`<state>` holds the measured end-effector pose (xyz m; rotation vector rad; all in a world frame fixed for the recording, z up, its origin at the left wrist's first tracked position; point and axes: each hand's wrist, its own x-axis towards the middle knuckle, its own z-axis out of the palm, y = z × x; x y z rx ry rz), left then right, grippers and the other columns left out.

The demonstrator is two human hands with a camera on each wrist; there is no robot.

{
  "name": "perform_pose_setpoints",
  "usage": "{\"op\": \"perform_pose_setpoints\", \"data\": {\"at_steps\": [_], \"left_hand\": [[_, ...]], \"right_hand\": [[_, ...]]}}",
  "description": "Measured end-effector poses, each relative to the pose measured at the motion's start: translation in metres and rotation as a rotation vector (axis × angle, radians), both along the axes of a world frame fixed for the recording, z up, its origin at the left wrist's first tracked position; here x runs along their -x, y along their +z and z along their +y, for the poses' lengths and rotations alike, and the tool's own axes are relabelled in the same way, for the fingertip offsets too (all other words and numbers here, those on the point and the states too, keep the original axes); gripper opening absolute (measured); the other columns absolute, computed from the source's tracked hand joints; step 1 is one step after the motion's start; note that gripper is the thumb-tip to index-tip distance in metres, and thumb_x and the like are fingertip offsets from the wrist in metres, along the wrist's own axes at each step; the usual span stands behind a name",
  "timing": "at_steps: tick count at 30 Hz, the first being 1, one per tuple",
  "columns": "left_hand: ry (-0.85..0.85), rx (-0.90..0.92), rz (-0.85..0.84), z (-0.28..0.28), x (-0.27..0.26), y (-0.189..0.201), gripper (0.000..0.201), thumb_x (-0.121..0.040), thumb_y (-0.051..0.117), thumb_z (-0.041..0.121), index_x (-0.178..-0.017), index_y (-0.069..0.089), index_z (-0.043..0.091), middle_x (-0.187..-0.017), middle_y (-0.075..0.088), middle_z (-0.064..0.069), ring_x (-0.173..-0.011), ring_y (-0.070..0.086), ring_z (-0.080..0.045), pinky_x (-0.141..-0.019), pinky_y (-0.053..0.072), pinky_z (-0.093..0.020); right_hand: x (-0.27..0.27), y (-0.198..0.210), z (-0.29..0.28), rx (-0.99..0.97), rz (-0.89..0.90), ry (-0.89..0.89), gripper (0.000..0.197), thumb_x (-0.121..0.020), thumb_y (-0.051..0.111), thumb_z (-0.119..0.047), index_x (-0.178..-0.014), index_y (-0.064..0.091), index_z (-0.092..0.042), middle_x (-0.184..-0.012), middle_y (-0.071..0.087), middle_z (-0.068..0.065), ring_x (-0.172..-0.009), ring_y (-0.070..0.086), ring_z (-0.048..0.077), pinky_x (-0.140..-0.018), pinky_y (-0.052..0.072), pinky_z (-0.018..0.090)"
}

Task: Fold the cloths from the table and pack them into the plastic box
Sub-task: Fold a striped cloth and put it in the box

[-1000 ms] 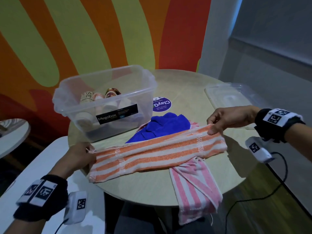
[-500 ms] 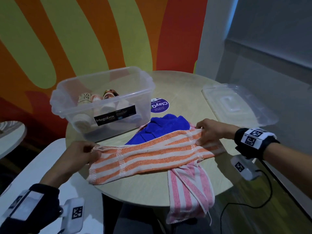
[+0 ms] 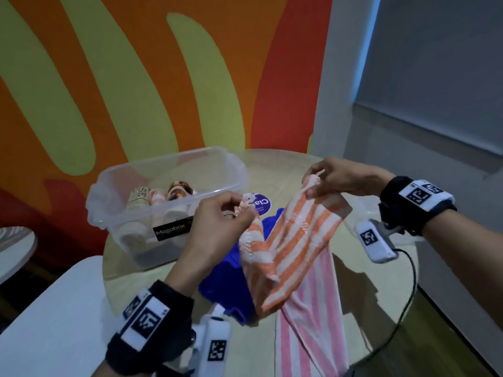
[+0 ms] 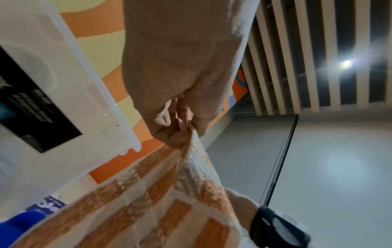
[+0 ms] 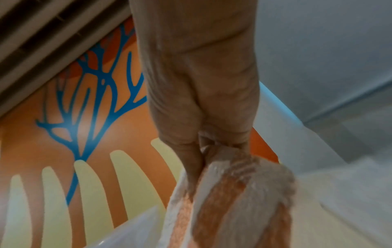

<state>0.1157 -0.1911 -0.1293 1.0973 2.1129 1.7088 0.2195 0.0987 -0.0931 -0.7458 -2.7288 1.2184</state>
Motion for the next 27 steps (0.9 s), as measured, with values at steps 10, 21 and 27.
{"op": "perform_pose_setpoints", "data": {"at_steps": [10, 21, 27], "left_hand": [[-0.022, -0.142, -0.258, 0.013, -0.015, 0.014, 0.007, -0.094, 0.073, 0.013, -0.1, 0.07, 0.011, -0.093, 0.077, -0.007, -0.083, 0.077, -0.026, -0.063, 0.063, -0.035], [0.122, 0.074, -0.668, 0.038, -0.009, -0.084, 0.019, -0.09, 0.077, 0.011, -0.097, 0.064, -0.001, -0.11, 0.071, -0.014, -0.08, 0.079, -0.025, -0.071, 0.065, -0.046], [0.116, 0.136, -0.748, 0.03, 0.003, -0.127, 0.023, -0.092, 0.077, 0.019, -0.087, 0.065, 0.0, -0.091, 0.079, -0.015, -0.084, 0.078, -0.033, -0.089, 0.06, -0.055]], "right_hand": [[0.057, 0.045, 0.048, -0.63, -0.105, -0.051, 0.017, -0.085, 0.065, 0.001, -0.089, 0.069, -0.016, -0.092, 0.071, 0.008, -0.079, 0.062, 0.022, -0.061, 0.046, 0.027], [0.089, -0.001, 0.06, -0.535, 0.215, -0.148, 0.055, -0.098, 0.065, -0.032, -0.144, 0.044, -0.01, -0.141, 0.046, 0.018, -0.127, 0.047, 0.033, -0.107, 0.042, 0.047], [0.017, -0.074, -0.035, -0.352, -0.122, 0.218, 0.03, -0.098, 0.064, -0.041, -0.096, 0.073, -0.013, -0.093, 0.073, 0.003, -0.082, 0.068, 0.021, -0.075, 0.057, 0.039]]}}
